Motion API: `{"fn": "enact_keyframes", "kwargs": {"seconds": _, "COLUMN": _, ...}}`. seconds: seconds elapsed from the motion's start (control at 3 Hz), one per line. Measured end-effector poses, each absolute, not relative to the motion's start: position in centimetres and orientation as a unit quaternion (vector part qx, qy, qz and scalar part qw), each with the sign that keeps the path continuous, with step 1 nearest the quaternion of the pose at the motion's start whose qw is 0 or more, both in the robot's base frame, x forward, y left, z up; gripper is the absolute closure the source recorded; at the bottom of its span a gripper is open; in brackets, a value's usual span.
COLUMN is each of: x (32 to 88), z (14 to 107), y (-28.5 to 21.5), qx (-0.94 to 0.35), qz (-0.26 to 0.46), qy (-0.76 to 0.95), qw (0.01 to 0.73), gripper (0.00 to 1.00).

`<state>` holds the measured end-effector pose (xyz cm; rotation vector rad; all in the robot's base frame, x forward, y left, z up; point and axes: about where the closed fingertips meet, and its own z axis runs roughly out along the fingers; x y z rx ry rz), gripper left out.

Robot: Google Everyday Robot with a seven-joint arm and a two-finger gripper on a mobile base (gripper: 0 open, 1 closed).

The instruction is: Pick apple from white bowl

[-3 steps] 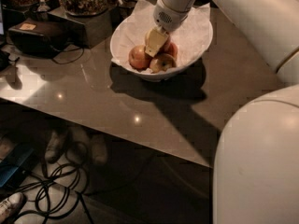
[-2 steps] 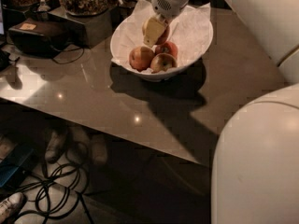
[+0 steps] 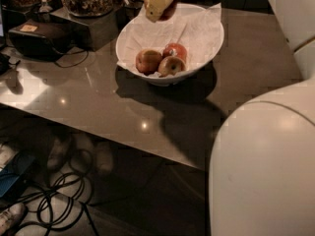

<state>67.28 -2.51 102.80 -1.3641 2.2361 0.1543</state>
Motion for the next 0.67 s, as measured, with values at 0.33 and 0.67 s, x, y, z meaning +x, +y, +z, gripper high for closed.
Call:
{"fn": "enact_keyframes", "kwargs": {"seconds": 0.33, "x": 66.4, "z": 103.3, "y": -1.2, "qx": -0.527, "qz": 0.113, "qy": 0.805, "qw": 0.248, "gripper": 1.0}}
{"fn": "enact_keyframes", "kwargs": {"seconds": 0.67, "x": 66.0, "z": 103.0, "y": 0.5, "qx": -0.548, "qz": 0.172, "qy": 0.78, "qw": 0.248, "gripper": 1.0}}
